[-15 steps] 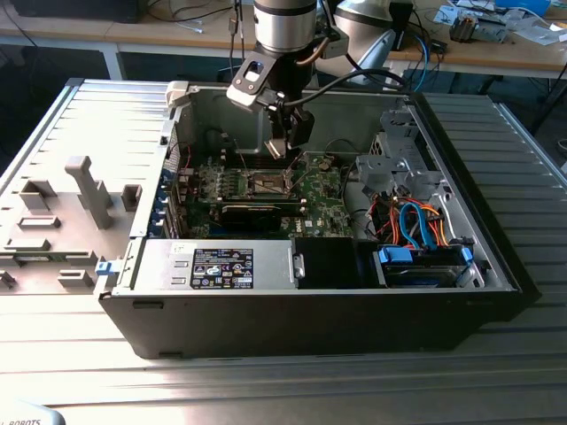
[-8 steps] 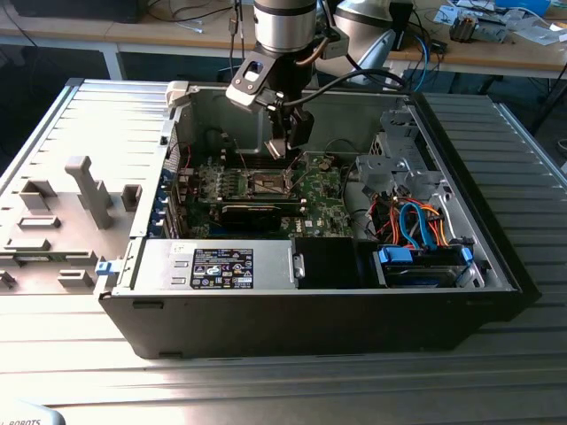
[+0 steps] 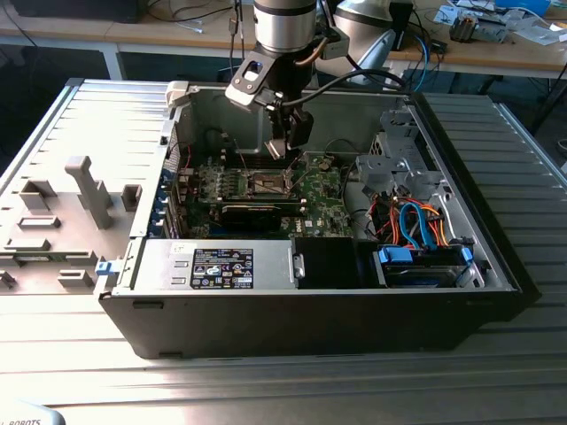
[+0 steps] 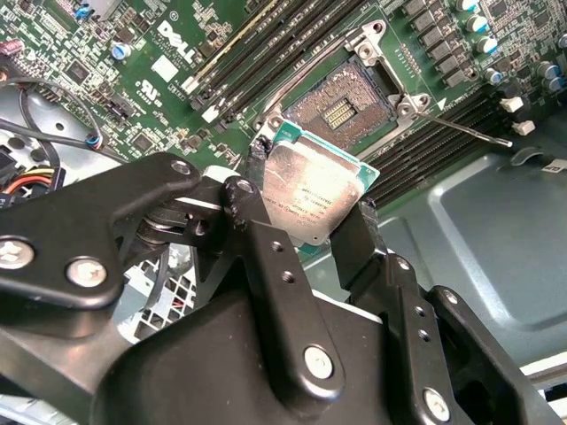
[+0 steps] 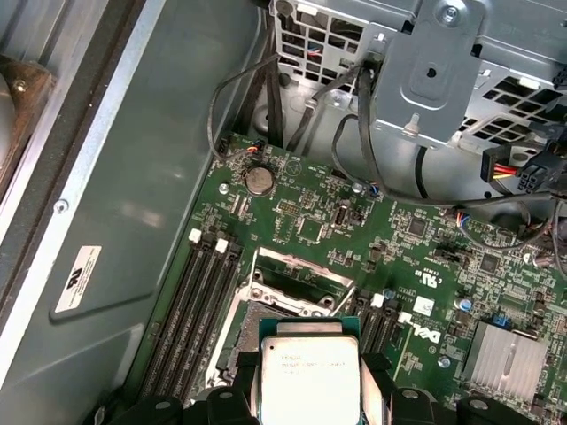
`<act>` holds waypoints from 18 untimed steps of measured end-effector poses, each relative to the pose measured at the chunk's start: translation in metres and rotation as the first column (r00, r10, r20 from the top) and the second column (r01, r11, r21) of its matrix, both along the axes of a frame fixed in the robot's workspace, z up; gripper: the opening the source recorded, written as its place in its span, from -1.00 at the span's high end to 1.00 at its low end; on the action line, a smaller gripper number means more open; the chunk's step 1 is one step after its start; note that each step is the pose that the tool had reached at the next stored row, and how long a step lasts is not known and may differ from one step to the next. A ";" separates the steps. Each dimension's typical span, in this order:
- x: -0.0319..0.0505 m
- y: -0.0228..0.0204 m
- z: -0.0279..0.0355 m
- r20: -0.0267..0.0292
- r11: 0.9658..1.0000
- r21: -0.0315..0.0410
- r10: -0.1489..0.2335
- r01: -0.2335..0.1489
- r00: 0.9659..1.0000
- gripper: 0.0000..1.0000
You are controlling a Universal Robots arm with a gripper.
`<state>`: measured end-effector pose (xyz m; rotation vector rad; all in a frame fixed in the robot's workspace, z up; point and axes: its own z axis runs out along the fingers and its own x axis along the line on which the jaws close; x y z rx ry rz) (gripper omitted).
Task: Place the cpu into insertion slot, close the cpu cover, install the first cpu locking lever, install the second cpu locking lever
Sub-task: 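Place the cpu into insertion slot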
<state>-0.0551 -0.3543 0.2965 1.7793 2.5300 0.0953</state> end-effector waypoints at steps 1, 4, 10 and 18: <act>0.0000 0.0000 0.0000 0.000 1.000 0.000 -0.001 0.001 1.000 -0.08; 0.0000 0.0000 -0.0001 0.000 1.000 -0.002 -0.007 0.007 1.000 -0.08; 0.0000 0.0000 -0.0002 0.000 1.000 -0.004 -0.018 0.018 1.000 -0.08; 0.0000 0.0000 -0.0004 0.000 0.999 -0.008 -0.033 0.033 0.999 -0.08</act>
